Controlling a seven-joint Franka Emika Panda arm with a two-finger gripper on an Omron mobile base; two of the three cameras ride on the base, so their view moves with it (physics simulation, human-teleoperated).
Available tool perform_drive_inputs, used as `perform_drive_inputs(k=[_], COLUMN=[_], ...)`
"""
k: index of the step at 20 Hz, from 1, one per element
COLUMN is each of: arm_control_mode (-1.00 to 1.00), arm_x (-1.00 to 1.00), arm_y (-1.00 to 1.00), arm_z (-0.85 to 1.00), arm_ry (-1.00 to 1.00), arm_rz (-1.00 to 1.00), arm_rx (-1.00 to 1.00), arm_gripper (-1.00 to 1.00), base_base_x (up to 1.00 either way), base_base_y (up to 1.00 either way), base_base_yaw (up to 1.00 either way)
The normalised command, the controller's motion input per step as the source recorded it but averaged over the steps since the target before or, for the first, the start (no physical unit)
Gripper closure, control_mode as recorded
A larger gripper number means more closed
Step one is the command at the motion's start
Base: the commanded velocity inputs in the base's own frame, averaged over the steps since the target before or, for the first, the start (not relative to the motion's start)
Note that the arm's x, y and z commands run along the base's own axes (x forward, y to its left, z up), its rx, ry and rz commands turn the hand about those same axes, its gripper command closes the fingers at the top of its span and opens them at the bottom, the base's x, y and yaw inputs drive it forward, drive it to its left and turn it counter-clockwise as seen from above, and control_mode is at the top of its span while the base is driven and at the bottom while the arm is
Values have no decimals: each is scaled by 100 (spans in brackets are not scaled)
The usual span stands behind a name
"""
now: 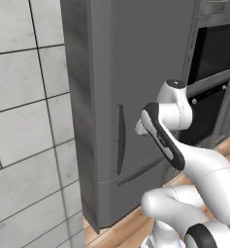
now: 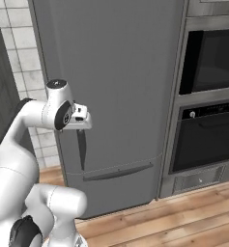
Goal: Open the fridge, grab two sodas, and place both sodas inside the bowl with ice on the dining counter.
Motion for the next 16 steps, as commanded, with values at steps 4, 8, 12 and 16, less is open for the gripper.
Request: perform_drive_inputs(k=[4, 8, 12, 16], arm_control_mode=[-100, -100, -100, -100], arm_x=[-2, 0, 0, 0], arm_y=[0, 1, 0, 5], arm_z=[-79, -65, -51, -3], arm_ry=[-22, -27, -28, -12], arm_rz=[31, 23, 15, 0], arm_rx=[10, 12, 17, 15], arm_gripper=[-100, -100, -100, -100], base_base_x=[0, 0, 0, 0], base_base_y=[0, 0, 0, 0], base_base_yaw=[0, 0, 0, 0])
